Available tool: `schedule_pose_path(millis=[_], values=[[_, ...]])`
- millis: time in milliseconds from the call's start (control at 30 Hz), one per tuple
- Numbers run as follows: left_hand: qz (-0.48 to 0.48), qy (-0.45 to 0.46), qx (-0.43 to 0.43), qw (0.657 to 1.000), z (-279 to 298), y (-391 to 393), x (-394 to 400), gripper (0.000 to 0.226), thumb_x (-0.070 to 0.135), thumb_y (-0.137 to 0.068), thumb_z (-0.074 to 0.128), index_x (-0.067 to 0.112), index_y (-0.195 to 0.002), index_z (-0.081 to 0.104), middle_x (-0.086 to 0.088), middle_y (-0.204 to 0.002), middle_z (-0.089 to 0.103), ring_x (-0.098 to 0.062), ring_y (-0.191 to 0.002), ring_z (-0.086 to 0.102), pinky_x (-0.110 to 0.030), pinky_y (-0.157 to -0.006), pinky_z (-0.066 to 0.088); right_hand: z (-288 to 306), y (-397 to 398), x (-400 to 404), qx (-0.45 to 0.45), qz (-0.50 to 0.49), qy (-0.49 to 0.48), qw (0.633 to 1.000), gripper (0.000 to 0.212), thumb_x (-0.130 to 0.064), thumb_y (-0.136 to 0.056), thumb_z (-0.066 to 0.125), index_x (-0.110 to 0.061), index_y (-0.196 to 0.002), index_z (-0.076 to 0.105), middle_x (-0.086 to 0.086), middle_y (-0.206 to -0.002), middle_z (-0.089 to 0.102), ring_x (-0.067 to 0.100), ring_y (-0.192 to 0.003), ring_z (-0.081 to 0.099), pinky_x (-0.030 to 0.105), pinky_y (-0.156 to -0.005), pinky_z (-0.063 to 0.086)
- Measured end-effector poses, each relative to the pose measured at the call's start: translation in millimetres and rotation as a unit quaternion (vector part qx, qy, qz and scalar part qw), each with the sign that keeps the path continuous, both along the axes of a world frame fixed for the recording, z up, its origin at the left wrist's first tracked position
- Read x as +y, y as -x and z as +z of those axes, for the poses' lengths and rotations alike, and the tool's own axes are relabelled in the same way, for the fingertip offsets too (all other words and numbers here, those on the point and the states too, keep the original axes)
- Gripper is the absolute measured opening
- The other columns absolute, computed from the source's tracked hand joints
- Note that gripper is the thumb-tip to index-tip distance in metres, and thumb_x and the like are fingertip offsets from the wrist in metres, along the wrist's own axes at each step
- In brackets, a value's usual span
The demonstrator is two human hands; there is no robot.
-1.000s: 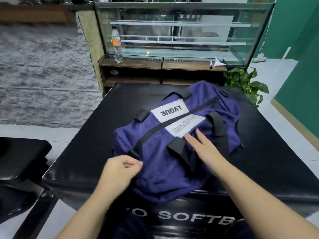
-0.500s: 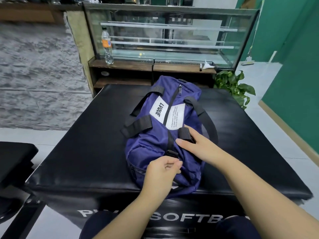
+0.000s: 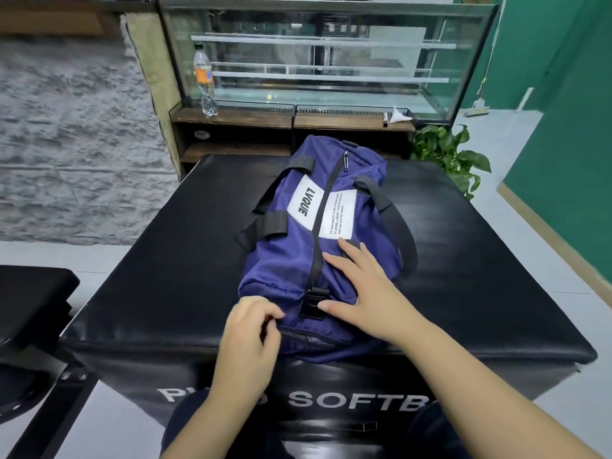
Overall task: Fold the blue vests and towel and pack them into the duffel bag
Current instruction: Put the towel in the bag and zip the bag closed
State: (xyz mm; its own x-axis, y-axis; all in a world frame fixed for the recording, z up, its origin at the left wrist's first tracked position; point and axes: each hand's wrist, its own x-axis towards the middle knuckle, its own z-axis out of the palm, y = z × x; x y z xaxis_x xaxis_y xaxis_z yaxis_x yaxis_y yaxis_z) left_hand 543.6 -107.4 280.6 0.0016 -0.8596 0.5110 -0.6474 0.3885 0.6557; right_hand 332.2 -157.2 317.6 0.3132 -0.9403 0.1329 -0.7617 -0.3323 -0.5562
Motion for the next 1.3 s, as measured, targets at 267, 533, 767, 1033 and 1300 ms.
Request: schedule_pose_path(millis=[267,533,767,1033,1300], values=[[0.122,-0.198,0.122,0.965,-16.9,-14.7,1.2,0.034,0.011,-0.089,0.061,0.014,-0.121,0.05,0.003,-0.109,0.05,-0.013,-0.1,0.05,-0.027,-0.089,0.039,3.4,0.8,1.7,-0.006,-0.006,-0.061,0.998,0.073,-0.055,-0.084,0.062,-0.04,-0.147,0.027,-0.02,-0.158,0.001,0.01,-0.146,-0.014,0.037,-0.118,0.008],[0.11,-0.249,0.081,0.959,-21.5,-20.4,6.6,0.015,0.02,-0.094,0.056,0.02,-0.079,0.052,0.001,-0.076,0.059,-0.009,-0.069,0.051,-0.013,-0.059,0.038,-2.0,-12.3,11.7,0.088,-0.035,0.169,0.981,0.038,-0.052,-0.082,0.059,-0.017,-0.098,0.063,0.004,-0.129,0.053,0.034,-0.13,0.039,0.055,-0.107,0.032],[0.102,-0.226,0.082,0.965,-17.4,-21.8,8.1,0.023,0.019,-0.099,0.043,0.019,-0.078,0.052,0.004,-0.073,0.061,-0.008,-0.071,0.054,-0.017,-0.063,0.038,-0.8,-23.4,13.9,0.176,-0.016,0.23,0.957,0.029,-0.044,-0.086,0.041,-0.021,-0.071,0.049,-0.006,-0.07,0.049,0.02,-0.065,0.046,0.029,-0.062,0.029],[0.097,-0.147,0.035,0.984,7.5,-26.9,3.6,0.023,0.019,-0.099,0.039,0.02,-0.077,0.047,0.003,-0.07,0.054,-0.014,-0.069,0.051,-0.024,-0.062,0.038,62.2,-25.2,-2.8,-0.053,-0.051,0.111,0.991,0.026,-0.026,-0.099,0.048,-0.016,-0.076,0.04,-0.003,-0.072,0.047,0.021,-0.071,0.043,0.031,-0.064,0.025],[0.036,-0.06,-0.094,0.993,36.3,-2.7,10.7,0.045,0.046,-0.092,0.018,0.016,-0.078,0.048,0.006,-0.073,0.052,-0.014,-0.071,0.049,-0.032,-0.066,0.037,92.3,-36.4,-18.0,-0.148,-0.104,0.064,0.982,0.029,-0.027,-0.1,0.045,-0.009,-0.077,0.044,-0.004,-0.069,0.045,0.014,-0.066,0.039,0.019,-0.058,0.031]])
